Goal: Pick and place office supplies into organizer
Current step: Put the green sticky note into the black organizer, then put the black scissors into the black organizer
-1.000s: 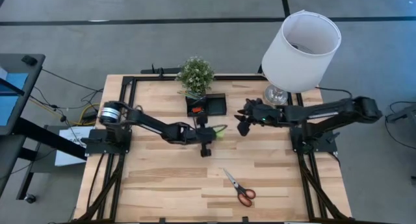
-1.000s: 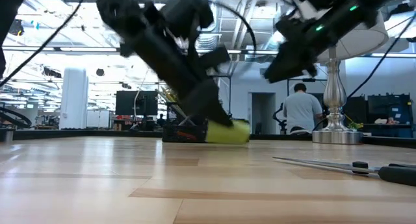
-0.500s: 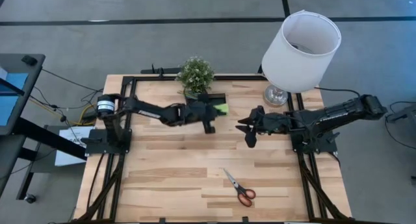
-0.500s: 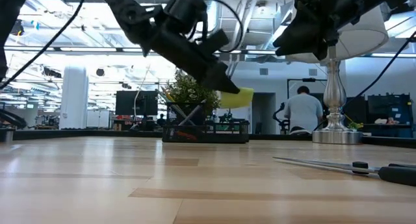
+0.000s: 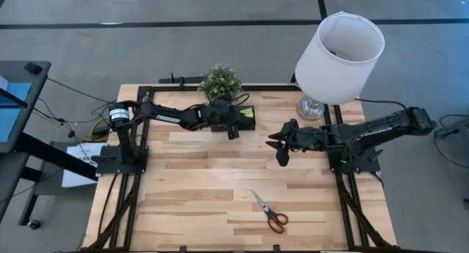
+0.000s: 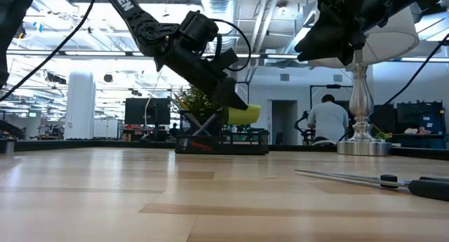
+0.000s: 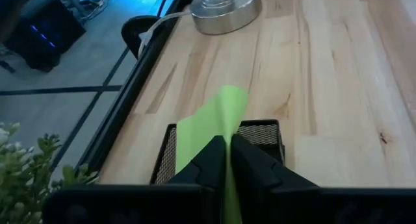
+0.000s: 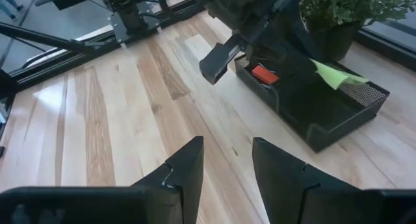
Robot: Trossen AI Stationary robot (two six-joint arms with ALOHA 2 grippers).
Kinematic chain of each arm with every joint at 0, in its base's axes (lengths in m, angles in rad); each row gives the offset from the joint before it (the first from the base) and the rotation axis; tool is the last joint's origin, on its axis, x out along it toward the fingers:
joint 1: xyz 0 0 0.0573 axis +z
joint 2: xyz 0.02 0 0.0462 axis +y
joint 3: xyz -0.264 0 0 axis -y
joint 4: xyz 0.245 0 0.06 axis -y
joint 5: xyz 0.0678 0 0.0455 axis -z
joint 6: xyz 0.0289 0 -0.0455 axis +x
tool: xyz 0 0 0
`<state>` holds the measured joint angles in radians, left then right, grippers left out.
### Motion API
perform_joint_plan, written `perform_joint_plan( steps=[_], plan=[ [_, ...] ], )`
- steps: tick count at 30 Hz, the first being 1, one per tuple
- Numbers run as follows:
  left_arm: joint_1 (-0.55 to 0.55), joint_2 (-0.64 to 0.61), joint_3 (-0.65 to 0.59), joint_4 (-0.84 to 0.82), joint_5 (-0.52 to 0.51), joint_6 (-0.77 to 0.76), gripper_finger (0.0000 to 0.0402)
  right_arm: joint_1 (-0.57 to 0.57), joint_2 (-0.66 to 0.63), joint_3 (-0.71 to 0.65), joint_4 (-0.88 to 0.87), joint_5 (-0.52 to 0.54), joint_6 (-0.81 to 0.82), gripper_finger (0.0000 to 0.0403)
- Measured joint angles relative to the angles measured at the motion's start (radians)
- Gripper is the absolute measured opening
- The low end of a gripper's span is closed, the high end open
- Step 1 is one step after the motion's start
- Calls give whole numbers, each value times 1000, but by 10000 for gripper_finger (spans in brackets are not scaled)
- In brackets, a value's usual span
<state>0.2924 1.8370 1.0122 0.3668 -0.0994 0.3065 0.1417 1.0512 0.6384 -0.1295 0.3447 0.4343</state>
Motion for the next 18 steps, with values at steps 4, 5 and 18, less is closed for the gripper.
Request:
perform_joint_plan(
  steps=[4,5,18],
  plan=[
    [-2,0,0,-2,1,4,37,0,0,0,1,0,0,127],
    [-2,0,0,-2,-2,4,43,0,0,0,1,0,0,127],
    [-2,-1,1,-2,-10,-38,152,0,0,0,2,0,1,127]
  ],
)
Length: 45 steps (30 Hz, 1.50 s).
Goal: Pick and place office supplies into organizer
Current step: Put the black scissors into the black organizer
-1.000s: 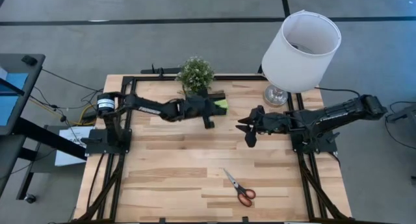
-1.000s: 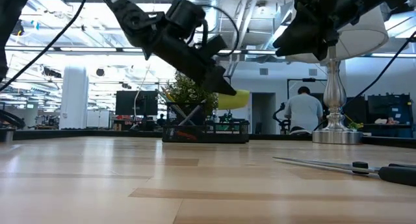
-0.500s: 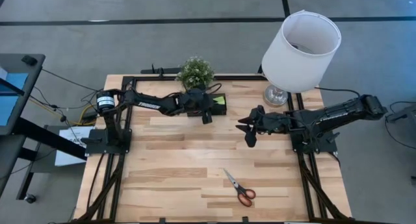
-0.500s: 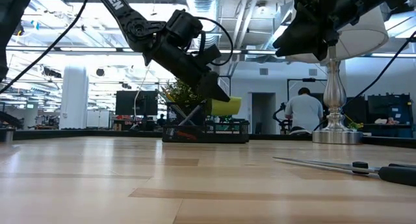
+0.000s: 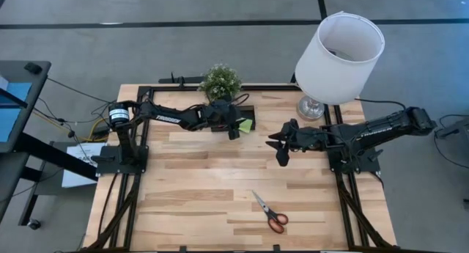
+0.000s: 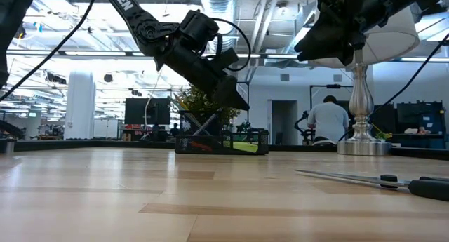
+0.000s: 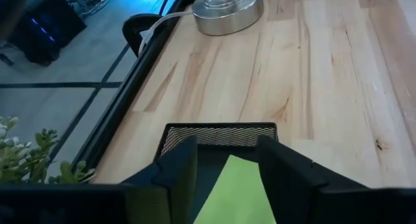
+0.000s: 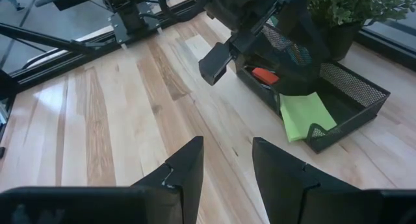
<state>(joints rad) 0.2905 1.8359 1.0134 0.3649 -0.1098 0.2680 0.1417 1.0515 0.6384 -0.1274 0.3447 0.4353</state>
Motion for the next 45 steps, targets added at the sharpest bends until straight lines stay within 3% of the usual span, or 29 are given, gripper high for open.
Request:
perform_joint_plan(
  steps=[6,13,18,30,35,45],
  plan=[
    [-4,0,0,0,14,-46,166,0,0,0,0,0,1,127],
    [-54,0,0,8,180,-97,166,0,0,0,0,0,1,127],
    [-159,-1,0,8,252,-87,166,0,0,0,0,-1,1,127],
    [-419,-1,0,5,259,-18,166,1,0,0,0,-3,2,127],
    [-465,-2,1,91,202,-83,166,1,0,0,1,-3,2,127],
    [-487,-2,8,217,236,-183,161,0,0,0,1,4,5,127]
  ],
)
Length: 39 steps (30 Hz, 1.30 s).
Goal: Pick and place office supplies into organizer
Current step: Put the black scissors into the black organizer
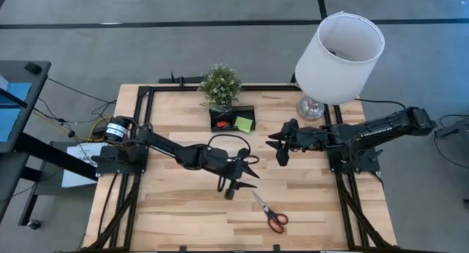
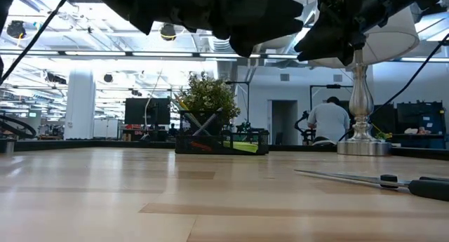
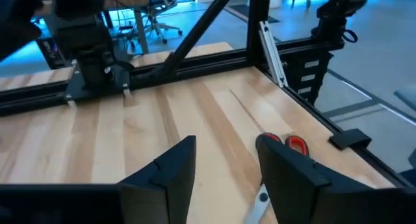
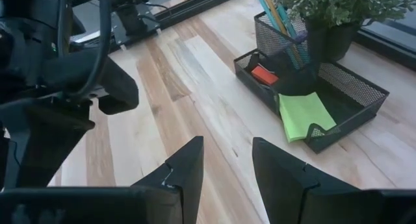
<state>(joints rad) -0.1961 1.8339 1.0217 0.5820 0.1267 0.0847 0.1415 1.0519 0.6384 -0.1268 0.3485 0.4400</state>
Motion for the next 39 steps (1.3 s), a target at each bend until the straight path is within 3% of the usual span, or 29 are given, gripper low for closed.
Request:
perform_joint_plan(
  steps=[10,15,21,30,35,39],
  plan=[
    [0,0,64,-131,-7,21,137,-4,4,0,3,-8,5,127],
    [1,0,64,-241,-84,8,133,-10,15,-1,51,-12,6,127],
    [1,0,63,-339,-139,-2,132,34,17,-1,49,-104,150,127],
    [1,0,63,-342,-132,6,132,123,51,-1,59,-195,188,127],
    [1,-1,63,-354,-132,26,132,161,68,74,0,-209,239,116],
    [7,-5,63,-388,-133,39,132,238,67,216,-143,-131,237,91]
  ],
)
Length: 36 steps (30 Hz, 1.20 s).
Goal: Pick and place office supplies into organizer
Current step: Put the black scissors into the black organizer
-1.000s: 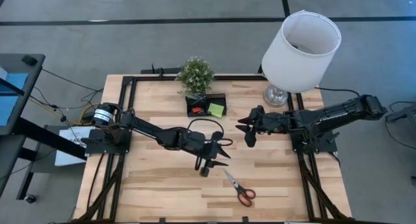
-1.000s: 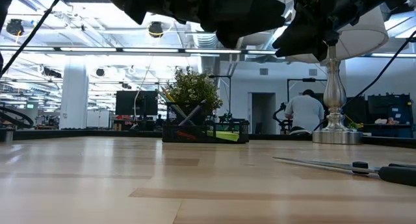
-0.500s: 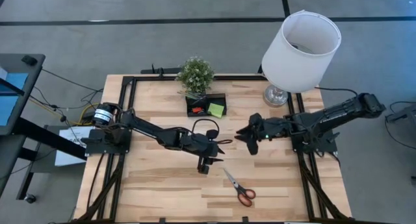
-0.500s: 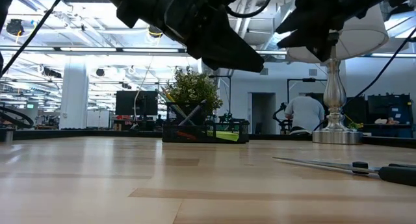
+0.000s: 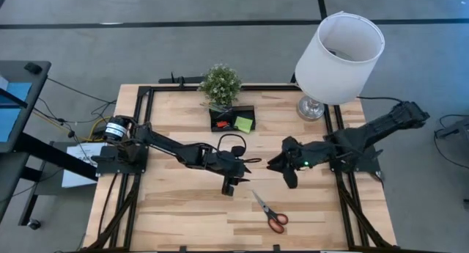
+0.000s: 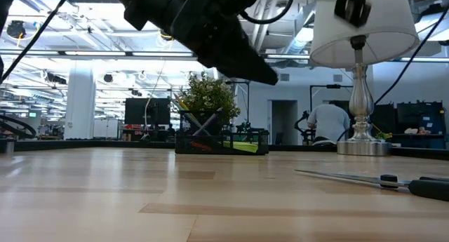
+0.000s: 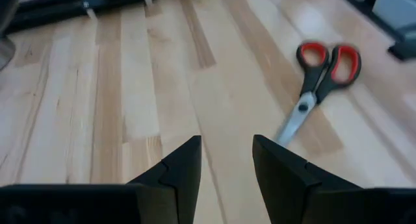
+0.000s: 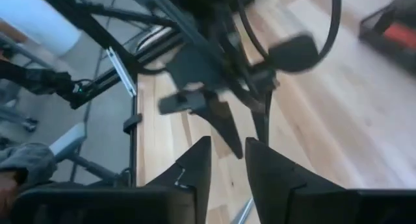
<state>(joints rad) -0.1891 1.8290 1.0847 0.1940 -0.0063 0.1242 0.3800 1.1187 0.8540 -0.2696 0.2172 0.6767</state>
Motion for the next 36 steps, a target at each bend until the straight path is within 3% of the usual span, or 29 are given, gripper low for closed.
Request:
perform_joint_plan(
  steps=[5,9,14,19,23,31,36],
  plan=[
    [7,-30,-1,-90,-2,-3,132,150,70,214,-346,158,145,69],
    [5,-93,-1,-187,1,-8,132,237,195,299,-547,172,324,68],
    [-1,-189,-1,-258,1,-23,132,270,377,307,-649,-41,516,82],
    [-1,-269,0,-282,-48,-90,132,247,551,306,-705,-374,528,115],
    [-1,-310,0,-290,-109,-108,132,218,666,320,-725,-550,517,131],
    [-1,-319,0,-324,-119,-82,132,171,737,391,-709,-579,426,100],
    [-1,-319,0,-401,-174,-82,132,176,725,413,-665,-497,488,86]
  ],
)
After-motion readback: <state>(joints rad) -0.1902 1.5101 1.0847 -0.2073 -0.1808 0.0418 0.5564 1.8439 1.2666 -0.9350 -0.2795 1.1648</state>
